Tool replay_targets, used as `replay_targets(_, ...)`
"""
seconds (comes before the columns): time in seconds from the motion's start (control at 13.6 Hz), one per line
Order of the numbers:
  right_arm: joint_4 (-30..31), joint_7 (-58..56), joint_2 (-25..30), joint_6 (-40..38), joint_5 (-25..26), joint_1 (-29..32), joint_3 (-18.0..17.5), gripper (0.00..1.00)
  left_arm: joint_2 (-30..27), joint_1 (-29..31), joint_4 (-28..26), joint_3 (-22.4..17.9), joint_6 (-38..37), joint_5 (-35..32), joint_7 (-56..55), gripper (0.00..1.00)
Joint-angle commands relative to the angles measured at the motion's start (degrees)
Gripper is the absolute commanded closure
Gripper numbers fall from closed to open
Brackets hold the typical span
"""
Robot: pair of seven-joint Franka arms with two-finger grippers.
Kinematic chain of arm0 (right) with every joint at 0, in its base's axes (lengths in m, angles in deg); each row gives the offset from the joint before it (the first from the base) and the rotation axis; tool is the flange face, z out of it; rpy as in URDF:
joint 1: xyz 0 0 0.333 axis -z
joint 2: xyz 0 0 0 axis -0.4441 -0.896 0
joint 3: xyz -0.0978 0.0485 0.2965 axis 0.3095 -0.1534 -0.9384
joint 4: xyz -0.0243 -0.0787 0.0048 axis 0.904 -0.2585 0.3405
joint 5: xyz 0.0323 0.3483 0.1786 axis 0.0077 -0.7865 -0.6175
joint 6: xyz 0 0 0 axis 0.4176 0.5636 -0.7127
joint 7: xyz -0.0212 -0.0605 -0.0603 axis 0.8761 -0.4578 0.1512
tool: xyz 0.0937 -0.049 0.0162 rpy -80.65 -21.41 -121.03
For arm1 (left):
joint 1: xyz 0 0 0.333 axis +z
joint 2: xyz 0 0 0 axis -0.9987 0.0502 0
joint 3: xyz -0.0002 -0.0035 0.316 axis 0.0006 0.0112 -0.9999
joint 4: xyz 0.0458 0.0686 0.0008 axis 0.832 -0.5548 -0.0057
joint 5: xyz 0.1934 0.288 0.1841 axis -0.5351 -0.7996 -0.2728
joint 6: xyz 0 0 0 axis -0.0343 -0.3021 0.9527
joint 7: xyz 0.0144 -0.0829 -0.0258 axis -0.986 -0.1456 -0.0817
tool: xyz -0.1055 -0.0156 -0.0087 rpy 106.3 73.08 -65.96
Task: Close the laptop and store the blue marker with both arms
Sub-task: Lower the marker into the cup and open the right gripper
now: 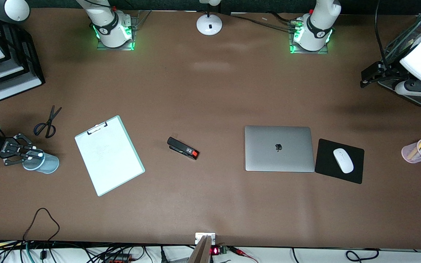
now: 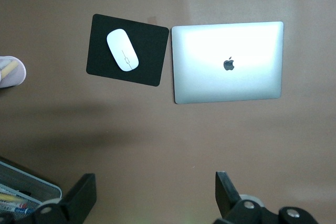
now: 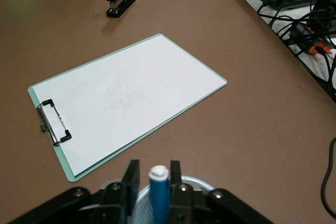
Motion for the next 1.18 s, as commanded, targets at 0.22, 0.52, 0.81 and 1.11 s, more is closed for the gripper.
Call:
replay_targets(0.22, -1.82, 7.16, 1.66, -5.29, -0.02, 1.36, -0.26, 0.0, 0.02, -0.4, 1.16, -0.1, -1.34, -1.36, 1.09, 0.0)
replay_targets(0.52, -3.04, 17.7, 7.72, -10.57, 4.36, 0.84, -0.35, 0.0, 0.02, -0.4, 1.16, -0.27, -1.34, -1.36, 1.09, 0.0)
replay_targets(0.81, -8.56, 28.95, 9.58, -19.17, 7.18, -0.56, -0.52, 0.0, 1.16, -0.48, 1.16, -0.36, -0.81, -1.36, 1.18, 0.0)
replay_targets(1.11, -15.79, 40.47, 11.85, -23.68, 11.14, -5.65, -0.61, 0.0, 1.86, -0.4, 2.39, -0.36, -0.99, -1.27, 1.26, 0.0)
